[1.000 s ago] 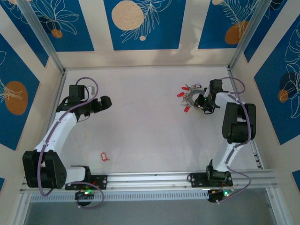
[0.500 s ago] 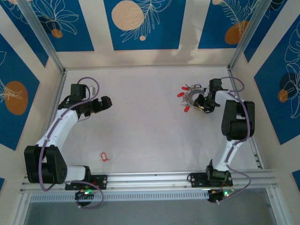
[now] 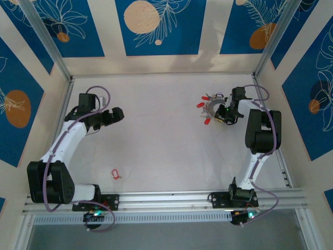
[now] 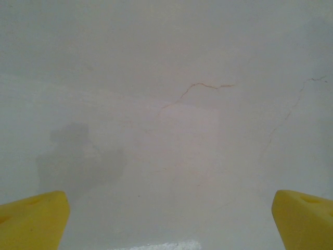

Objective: Put the keys on the keyring

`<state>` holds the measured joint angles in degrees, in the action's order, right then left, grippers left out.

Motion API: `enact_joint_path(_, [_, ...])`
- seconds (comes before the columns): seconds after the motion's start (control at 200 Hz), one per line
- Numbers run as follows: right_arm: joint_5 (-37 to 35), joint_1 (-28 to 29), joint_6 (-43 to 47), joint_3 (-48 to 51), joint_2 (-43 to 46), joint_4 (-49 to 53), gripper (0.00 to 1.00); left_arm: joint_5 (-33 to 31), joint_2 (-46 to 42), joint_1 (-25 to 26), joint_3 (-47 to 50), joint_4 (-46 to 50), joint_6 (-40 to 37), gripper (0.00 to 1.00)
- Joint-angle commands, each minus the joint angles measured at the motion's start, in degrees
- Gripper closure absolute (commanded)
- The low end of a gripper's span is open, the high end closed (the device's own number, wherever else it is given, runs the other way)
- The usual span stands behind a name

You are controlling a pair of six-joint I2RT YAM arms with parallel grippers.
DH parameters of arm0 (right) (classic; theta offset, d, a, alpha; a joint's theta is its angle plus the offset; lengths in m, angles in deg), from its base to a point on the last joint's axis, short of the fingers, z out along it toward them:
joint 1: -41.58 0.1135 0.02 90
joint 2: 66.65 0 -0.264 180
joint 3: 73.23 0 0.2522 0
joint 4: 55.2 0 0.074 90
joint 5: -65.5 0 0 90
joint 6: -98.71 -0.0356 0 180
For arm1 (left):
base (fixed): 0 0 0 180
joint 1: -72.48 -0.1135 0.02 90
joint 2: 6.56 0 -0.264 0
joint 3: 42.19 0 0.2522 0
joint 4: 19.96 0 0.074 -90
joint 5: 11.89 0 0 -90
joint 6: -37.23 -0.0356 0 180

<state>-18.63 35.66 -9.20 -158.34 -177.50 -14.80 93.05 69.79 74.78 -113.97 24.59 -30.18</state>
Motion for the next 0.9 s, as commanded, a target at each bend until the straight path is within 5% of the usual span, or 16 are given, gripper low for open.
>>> enact_joint_path(0.0, [1.9, 0.3, 0.9, 0.3, 0.8, 0.3, 0.87, -0.4, 0.3, 0.1, -1.8, 1.3, -0.5, 0.00])
enact_joint_path(0.415, [0.0, 1.8, 2.1, 4.8, 5.6, -3.5, 0.99, -0.8, -1.4, 0.1, -1.1, 0.9, -0.1, 0.00])
enact_joint_path(0.895, [-1.5, 21.2, 26.5, 21.2, 27.5, -23.4, 1.00, 2.3, -5.3, 1.2, 0.6, -2.4, -0.2, 0.02])
